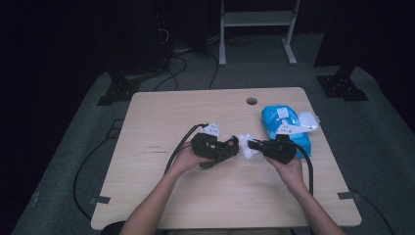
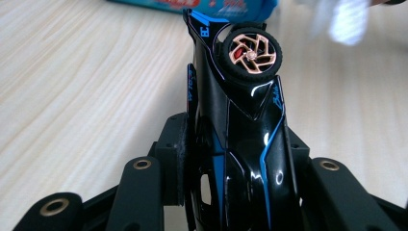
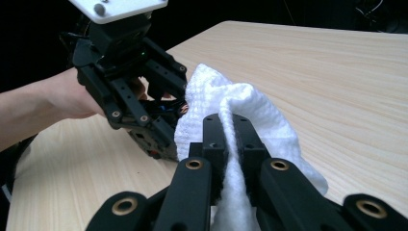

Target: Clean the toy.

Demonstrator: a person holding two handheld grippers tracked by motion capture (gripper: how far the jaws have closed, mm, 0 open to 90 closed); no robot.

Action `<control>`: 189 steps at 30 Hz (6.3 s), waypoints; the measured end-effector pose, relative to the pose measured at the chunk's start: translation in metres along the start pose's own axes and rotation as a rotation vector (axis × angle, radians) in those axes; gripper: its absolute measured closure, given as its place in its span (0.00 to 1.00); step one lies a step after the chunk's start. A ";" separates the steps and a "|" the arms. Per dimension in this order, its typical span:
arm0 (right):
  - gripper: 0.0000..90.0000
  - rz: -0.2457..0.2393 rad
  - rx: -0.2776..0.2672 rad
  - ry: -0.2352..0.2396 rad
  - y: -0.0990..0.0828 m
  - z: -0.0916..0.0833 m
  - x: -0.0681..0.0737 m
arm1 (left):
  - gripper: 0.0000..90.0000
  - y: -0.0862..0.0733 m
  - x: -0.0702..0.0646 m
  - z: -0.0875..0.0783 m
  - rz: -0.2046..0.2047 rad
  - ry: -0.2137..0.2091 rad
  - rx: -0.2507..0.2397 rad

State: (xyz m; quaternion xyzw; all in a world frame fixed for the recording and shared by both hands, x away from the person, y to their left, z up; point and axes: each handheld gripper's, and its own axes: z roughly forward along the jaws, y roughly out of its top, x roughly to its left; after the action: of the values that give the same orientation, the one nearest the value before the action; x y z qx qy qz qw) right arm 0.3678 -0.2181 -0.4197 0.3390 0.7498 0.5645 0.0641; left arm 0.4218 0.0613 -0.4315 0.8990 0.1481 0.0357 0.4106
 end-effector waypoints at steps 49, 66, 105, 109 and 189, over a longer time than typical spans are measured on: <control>0.94 -0.055 0.148 -0.042 0.005 0.063 0.004 | 0.58 -0.005 0.014 0.018 0.002 -0.038 0.134; 0.94 -0.066 0.158 -0.047 0.005 0.063 0.005 | 0.45 -0.026 0.025 -0.039 -0.129 -0.087 -0.014; 0.94 -0.152 0.199 -0.042 -0.010 0.042 0.023 | 0.41 -0.033 0.008 -0.033 -0.133 -0.132 -0.005; 0.94 -0.158 0.206 -0.043 -0.015 0.040 0.026 | 0.40 -0.034 0.004 -0.030 -0.119 -0.125 0.004; 0.94 -0.250 0.368 0.027 -0.010 0.133 0.069 | 0.28 -0.071 -0.030 -0.019 -0.002 -0.005 0.063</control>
State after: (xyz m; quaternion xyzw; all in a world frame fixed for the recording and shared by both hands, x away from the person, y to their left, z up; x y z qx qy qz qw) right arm 0.3744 -0.0726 -0.4555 0.2421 0.8772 0.4103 0.0606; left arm 0.3733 0.1102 -0.4700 0.9115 0.1489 0.0282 0.3823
